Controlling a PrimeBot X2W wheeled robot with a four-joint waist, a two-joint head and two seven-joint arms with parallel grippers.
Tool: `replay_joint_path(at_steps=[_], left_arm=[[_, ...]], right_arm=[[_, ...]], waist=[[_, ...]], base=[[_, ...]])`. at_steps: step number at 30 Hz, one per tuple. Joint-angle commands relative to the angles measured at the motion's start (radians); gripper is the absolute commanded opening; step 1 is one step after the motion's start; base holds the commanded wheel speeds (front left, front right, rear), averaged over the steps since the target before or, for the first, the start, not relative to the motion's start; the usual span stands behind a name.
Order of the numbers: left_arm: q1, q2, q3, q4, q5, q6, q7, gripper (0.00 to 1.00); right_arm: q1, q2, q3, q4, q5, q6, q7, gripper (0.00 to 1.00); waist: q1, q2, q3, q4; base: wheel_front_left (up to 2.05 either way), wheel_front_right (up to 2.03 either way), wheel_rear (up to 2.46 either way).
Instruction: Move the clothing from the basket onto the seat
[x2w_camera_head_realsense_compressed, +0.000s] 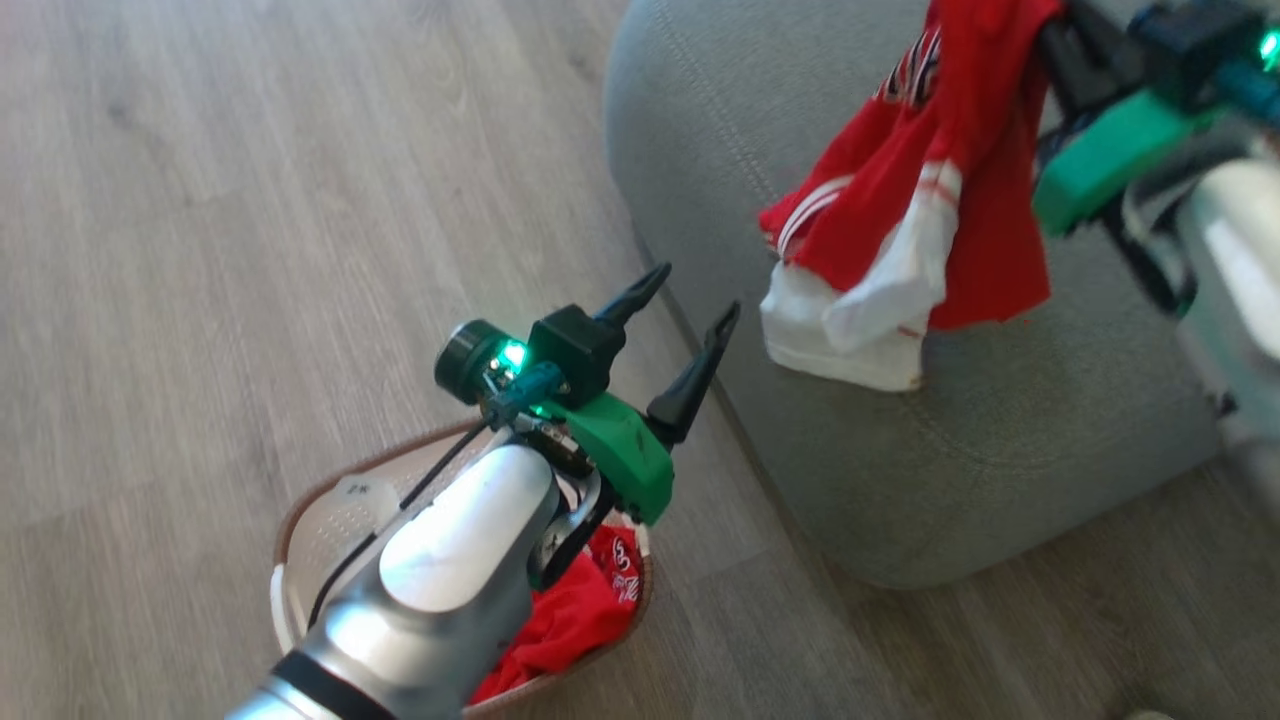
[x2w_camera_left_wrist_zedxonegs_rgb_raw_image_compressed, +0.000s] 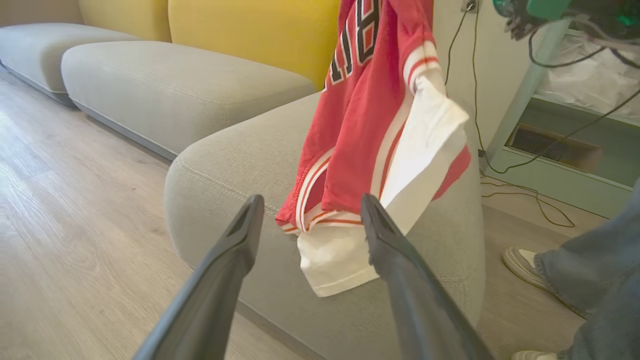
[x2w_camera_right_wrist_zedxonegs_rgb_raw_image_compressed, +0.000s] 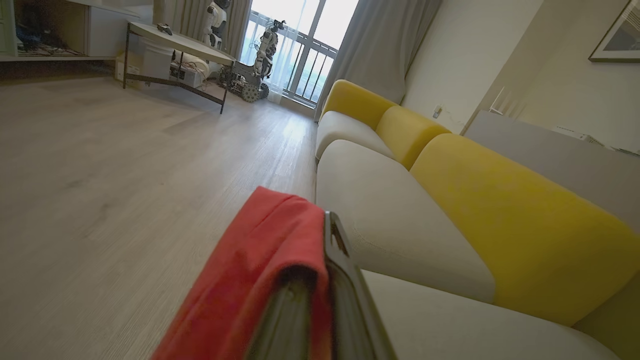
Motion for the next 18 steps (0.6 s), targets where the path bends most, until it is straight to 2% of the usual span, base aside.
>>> replay_joint_path(at_steps=[1, 8, 14, 18], left_arm=[[-0.056, 0.001, 0.034, -0.033, 0.012, -0.002, -0.013, 1.00], [-0.078, 0.001, 0.039, -0.071, 0.052, 0.004, -0.013, 1.00], [-0.112, 0.008, 0.030, -0.131, 0.095, 0.009, -0.013, 1.00], [-0.135, 0.017, 0.025, -0.168, 0.116, 0.016, -0.012, 1.00]], right_arm=[[-0.087, -0.013, -0.007, -0.009, 0.012, 0.000, 0.005, 0.00], [-0.299, -0.079, -0.087, 0.117, 0.043, 0.000, 0.021, 0.00], [-0.479, -0.194, -0.184, 0.232, -0.031, 0.000, 0.019, 0.00], [-0.549, -0.237, -0.263, 0.295, -0.099, 0.000, 0.006, 0.00]], waist=[[-0.0002, 0.0000, 0.028, 0.032], [-0.0002, 0.0000, 0.109, 0.127], [-0.0002, 0.0000, 0.207, 0.221], [-0.0002, 0.0000, 0.268, 0.266]], base=[[0.00, 0.00, 0.00], [0.00, 0.00, 0.00], [0.00, 0.00, 0.00], [0.00, 0.00, 0.00]])
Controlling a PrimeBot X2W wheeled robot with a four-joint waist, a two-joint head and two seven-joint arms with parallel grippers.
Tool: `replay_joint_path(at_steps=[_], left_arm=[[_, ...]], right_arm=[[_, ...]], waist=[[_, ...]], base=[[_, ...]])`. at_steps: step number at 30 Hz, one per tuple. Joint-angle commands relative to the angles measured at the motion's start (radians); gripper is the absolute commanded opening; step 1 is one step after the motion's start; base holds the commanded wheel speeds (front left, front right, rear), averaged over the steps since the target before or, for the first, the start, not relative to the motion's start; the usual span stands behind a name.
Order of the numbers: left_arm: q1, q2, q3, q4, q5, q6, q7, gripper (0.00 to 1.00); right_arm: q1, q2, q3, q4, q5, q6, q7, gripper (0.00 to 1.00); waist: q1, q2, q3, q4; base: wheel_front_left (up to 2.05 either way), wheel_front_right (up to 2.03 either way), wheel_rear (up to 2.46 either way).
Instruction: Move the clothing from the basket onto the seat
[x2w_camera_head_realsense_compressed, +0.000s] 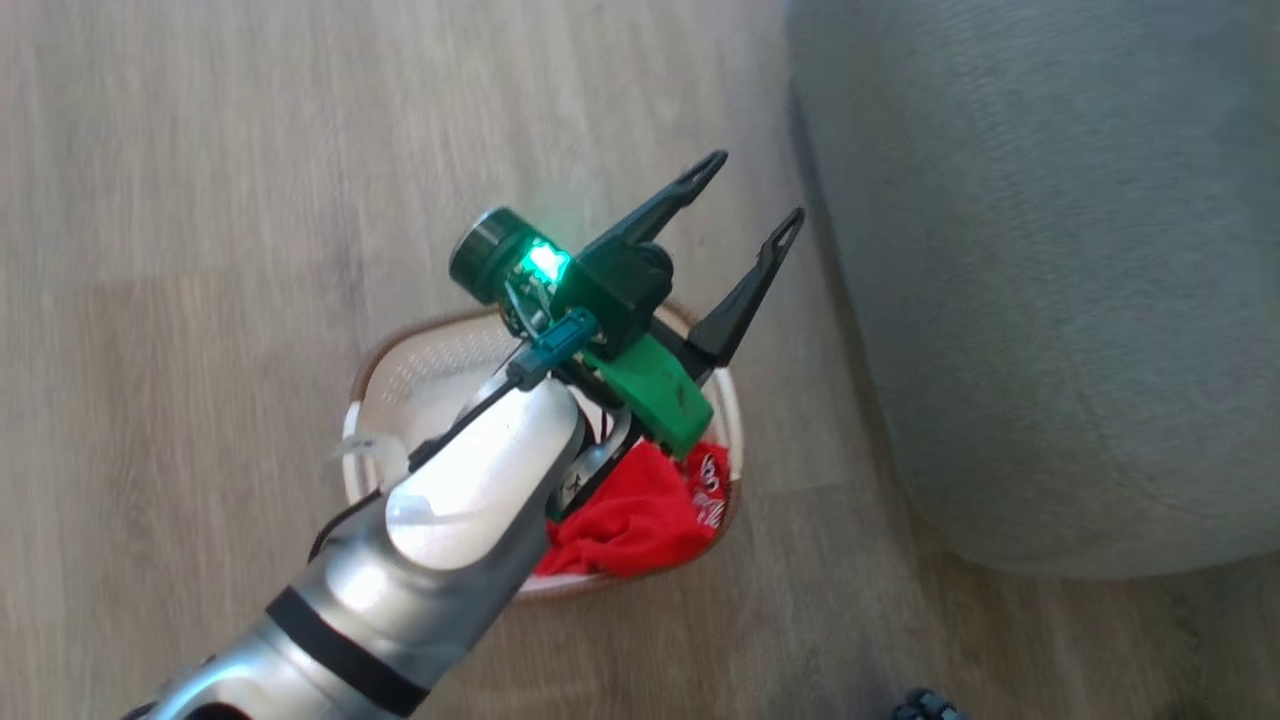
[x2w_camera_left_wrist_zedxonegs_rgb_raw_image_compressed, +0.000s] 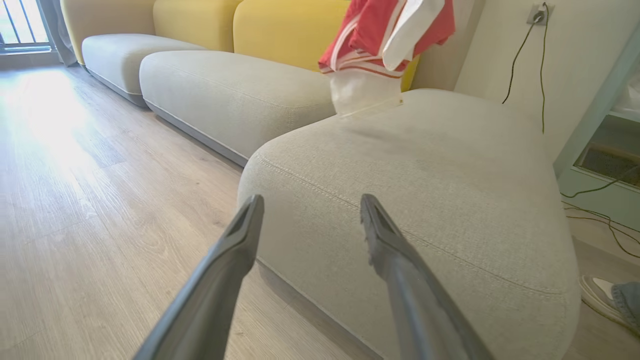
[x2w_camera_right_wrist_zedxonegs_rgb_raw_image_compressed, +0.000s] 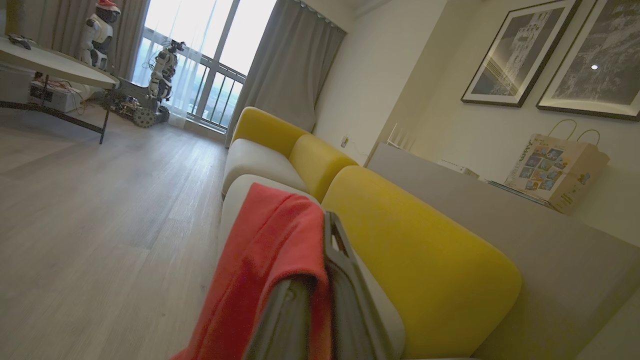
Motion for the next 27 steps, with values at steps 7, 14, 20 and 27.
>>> replay_joint_path(at_steps=[7, 14, 20, 27], left_arm=[[-0.070, 0.022, 0.007, -0.083, 0.033, 0.015, 0.001, 1.00], [-0.079, 0.028, -0.013, -0.098, 0.046, 0.019, 0.011, 1.00], [-0.082, 0.033, -0.021, -0.100, 0.045, 0.019, 0.014, 1.00], [-0.075, 0.050, -0.016, -0.092, 0.034, 0.026, 0.016, 1.00]], right_arm=[[0.048, 0.018, -0.199, 0.107, -0.097, 0.000, -0.036, 0.00], [0.214, 0.122, -0.363, 0.158, -0.162, 0.000, -0.040, 0.00], [0.304, 0.192, -0.435, 0.126, -0.218, 0.000, -0.040, 0.20], [0.356, 0.249, -0.450, 0.076, -0.234, 0.000, -0.040, 1.00]], waist=[[-0.0002, 0.0000, 0.155, 0.108], [-0.0002, 0.0000, 0.201, 0.118], [-0.0002, 0.0000, 0.208, 0.108], [-0.0002, 0.0000, 0.193, 0.085]], base=[[0.00, 0.00, 0.00], [0.00, 0.00, 0.00], [0.00, 0.00, 0.00], [0.00, 0.00, 0.00]])
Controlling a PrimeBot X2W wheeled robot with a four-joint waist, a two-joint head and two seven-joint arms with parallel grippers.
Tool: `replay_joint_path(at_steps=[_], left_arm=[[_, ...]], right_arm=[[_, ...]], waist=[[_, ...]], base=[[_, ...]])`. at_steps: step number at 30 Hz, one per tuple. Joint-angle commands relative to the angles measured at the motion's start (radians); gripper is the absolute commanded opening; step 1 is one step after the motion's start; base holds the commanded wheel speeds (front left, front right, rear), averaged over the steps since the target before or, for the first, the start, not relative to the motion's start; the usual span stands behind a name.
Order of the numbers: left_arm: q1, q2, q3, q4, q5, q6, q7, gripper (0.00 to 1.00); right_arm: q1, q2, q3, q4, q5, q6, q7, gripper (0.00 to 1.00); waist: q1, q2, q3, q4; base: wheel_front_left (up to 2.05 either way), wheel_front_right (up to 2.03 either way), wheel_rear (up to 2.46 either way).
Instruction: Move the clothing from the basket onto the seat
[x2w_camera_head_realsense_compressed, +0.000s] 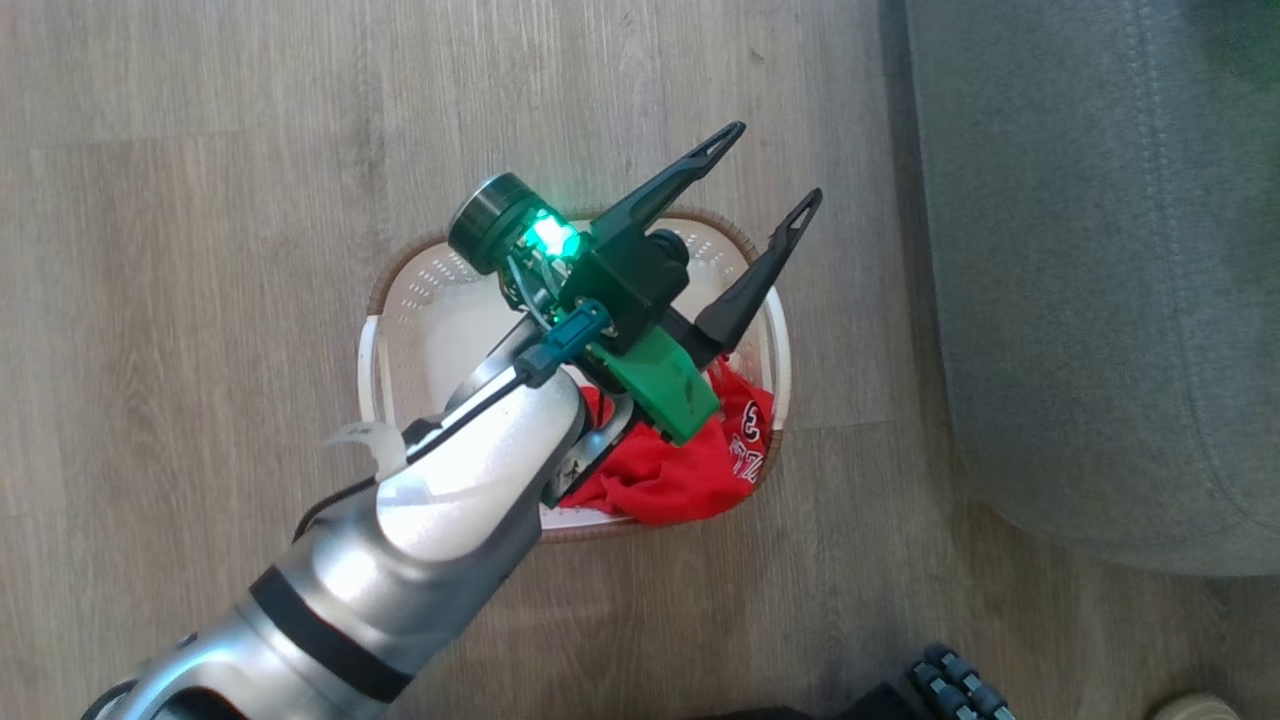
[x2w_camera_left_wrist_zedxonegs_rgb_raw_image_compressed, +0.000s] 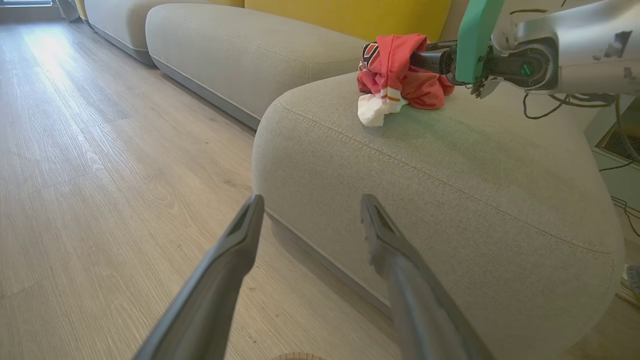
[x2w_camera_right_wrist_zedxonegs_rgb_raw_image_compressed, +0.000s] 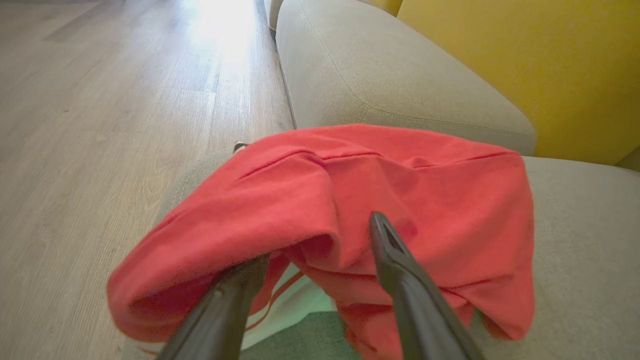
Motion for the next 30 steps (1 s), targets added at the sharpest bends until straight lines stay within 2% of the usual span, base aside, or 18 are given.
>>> replay_joint_path(at_steps=[1, 10, 17, 25, 30], left_arm=[[-0.023, 0.018, 0.023, -0.027, -0.003, 0.009, 0.001, 1.00], [0.016, 0.040, 0.056, -0.021, -0.036, 0.029, -0.011, 1.00], [0.093, 0.057, 0.125, -0.020, -0.085, 0.056, -0.025, 1.00], [0.231, 0.090, 0.270, -0.051, -0.109, 0.098, -0.027, 1.00], [0.350, 0.114, 0.387, -0.089, -0.100, 0.127, -0.027, 1.00]], right_arm=[[0.031, 0.005, 0.015, -0.052, 0.004, 0.000, -0.009, 1.00], [0.161, 0.019, 0.100, -0.191, 0.098, 0.000, -0.009, 1.00], [0.290, 0.011, 0.209, -0.342, 0.181, 0.000, -0.009, 1.00], [0.381, 0.064, 0.278, -0.454, 0.211, 0.000, -0.009, 1.00], [0.454, 0.119, 0.284, -0.515, 0.207, 0.000, -0.009, 1.00]], waist=[[-0.0001, 0.0000, -0.010, -0.010], [-0.0001, 0.0000, -0.067, -0.032], [-0.0001, 0.0000, -0.184, -0.031], [-0.0001, 0.0000, -0.323, 0.008], [-0.0001, 0.0000, -0.390, 0.042]], base=[[0.00, 0.00, 0.00], [0.00, 0.00, 0.00], [0.00, 0.00, 0.00], [0.00, 0.00, 0.00], [0.00, 0.00, 0.00]])
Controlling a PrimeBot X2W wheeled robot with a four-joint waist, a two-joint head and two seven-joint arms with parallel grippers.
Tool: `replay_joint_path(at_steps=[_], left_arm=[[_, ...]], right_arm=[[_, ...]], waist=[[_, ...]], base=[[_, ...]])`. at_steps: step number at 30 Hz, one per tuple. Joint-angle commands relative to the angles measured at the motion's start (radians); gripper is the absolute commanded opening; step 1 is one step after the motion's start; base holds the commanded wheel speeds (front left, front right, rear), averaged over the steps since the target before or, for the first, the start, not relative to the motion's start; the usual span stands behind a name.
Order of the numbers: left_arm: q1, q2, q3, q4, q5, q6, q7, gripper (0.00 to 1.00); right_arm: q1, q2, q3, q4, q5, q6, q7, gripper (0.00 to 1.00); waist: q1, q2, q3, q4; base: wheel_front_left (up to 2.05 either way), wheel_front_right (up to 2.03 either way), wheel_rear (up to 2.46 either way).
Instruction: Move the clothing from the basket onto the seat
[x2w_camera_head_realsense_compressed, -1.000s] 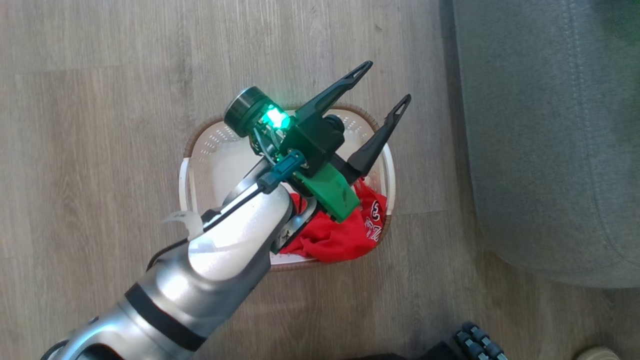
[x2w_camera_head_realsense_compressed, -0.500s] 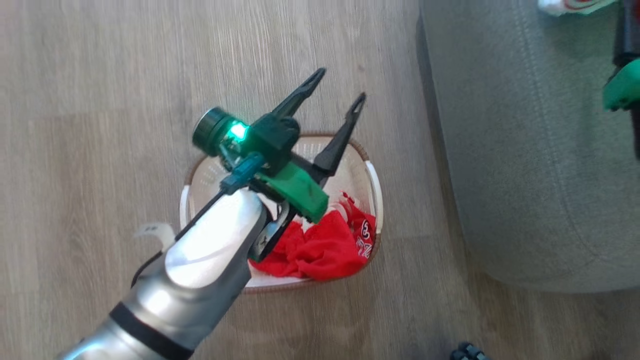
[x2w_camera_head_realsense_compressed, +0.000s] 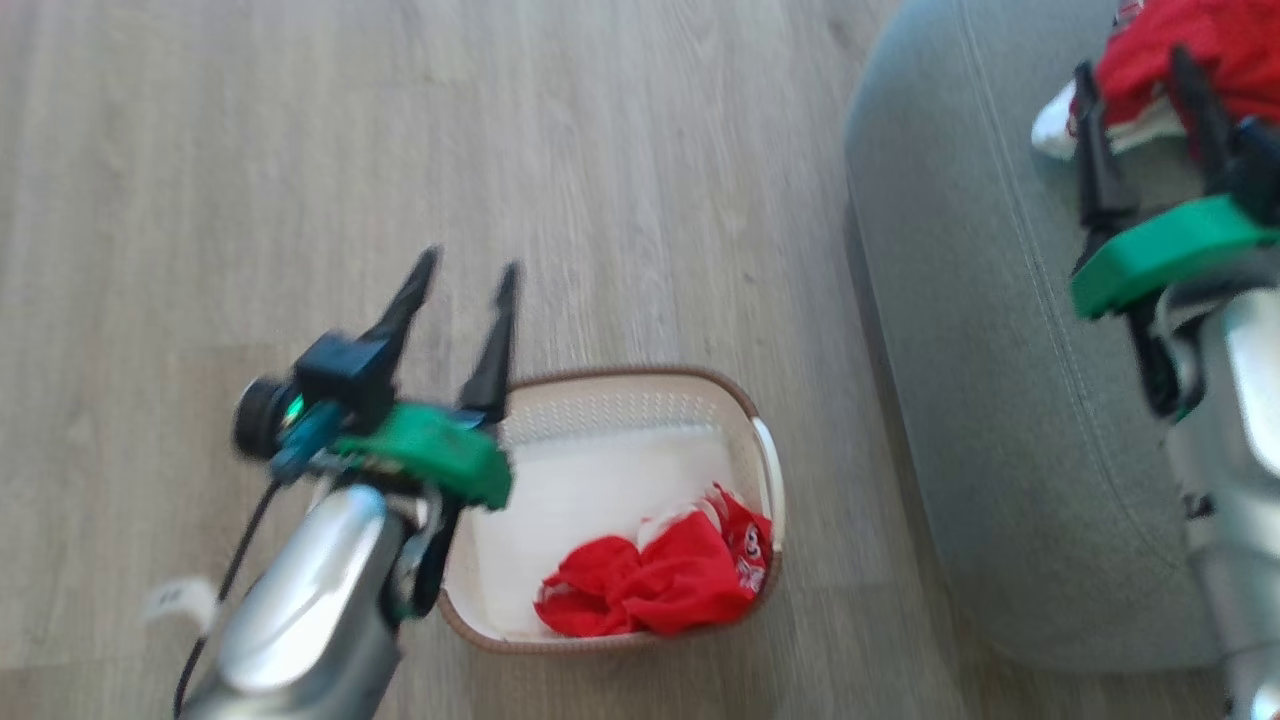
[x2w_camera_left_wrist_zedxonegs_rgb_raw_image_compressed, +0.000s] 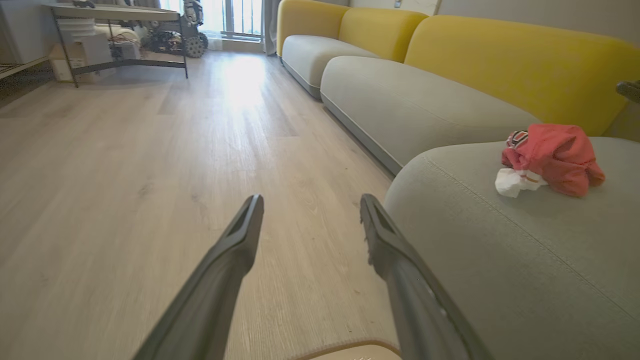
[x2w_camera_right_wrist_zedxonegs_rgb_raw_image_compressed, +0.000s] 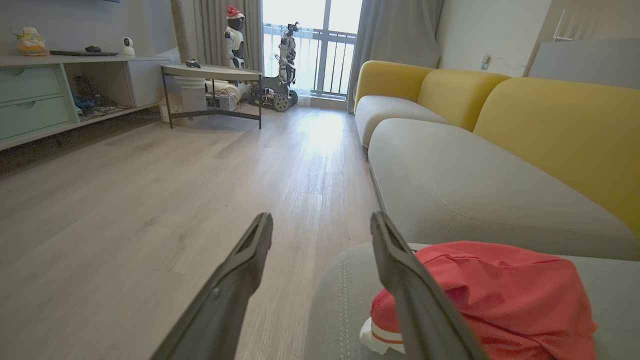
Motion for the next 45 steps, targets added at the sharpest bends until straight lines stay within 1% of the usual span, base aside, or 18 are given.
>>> replay_joint_path(at_steps=[1, 8, 12, 16, 19, 20, 28, 36, 45], left_arm=[[0.003, 0.026, 0.058, -0.041, 0.009, 0.009, -0.012, 1.00], [0.161, 0.026, 0.185, -0.088, 0.033, 0.031, -0.012, 1.00], [0.239, 0.013, 0.233, -0.106, 0.050, 0.031, -0.012, 1.00], [0.311, -0.001, 0.268, -0.124, 0.072, 0.028, -0.012, 1.00], [0.361, -0.011, 0.298, -0.148, 0.090, 0.029, -0.012, 1.00], [0.361, -0.011, 0.298, -0.148, 0.090, 0.029, -0.012, 1.00], [0.462, -0.037, 0.356, -0.182, 0.122, 0.008, -0.012, 1.00], [0.494, -0.059, 0.396, -0.181, 0.141, -0.013, -0.012, 1.00], [0.493, -0.078, 0.424, -0.168, 0.164, -0.037, -0.012, 1.00]], right_arm=[[0.016, 0.012, 0.010, -0.045, -0.005, 0.000, -0.009, 1.00], [0.167, 0.114, 0.001, -0.166, -0.051, 0.000, -0.009, 1.00], [0.272, 0.173, -0.013, -0.232, -0.087, 0.000, -0.009, 1.00], [0.374, 0.206, -0.026, -0.273, -0.099, 0.000, -0.009, 1.00], [0.438, 0.214, -0.020, -0.294, -0.101, 0.000, -0.009, 1.00], [0.438, 0.214, -0.020, -0.294, -0.101, 0.000, -0.009, 1.00], [0.542, 0.215, 0.001, -0.335, -0.042, 0.000, -0.009, 1.00], [0.592, 0.215, -0.011, -0.355, -0.030, 0.000, -0.009, 1.00], [0.592, 0.215, -0.015, -0.354, -0.026, 0.000, -0.009, 1.00]], waist=[[0.0001, 0.0000, -0.043, 0.033], [0.0001, 0.0000, -0.118, 0.079], [0.0001, 0.0000, -0.156, 0.098], [0.0001, 0.0000, -0.189, 0.114], [0.0001, 0.0000, -0.208, 0.118], [0.0001, 0.0000, -0.208, 0.118], [0.0001, 0.0000, -0.242, 0.124], [0.0001, 0.0000, -0.254, 0.120], [0.0001, 0.0000, -0.254, 0.118]], base=[[0.00, 0.00, 0.00], [0.00, 0.00, 0.00], [0.00, 0.00, 0.00], [0.00, 0.00, 0.00], [0.00, 0.00, 0.00], [0.00, 0.00, 0.00], [0.00, 0.00, 0.00], [0.00, 0.00, 0.00], [0.00, 0.00, 0.00]])
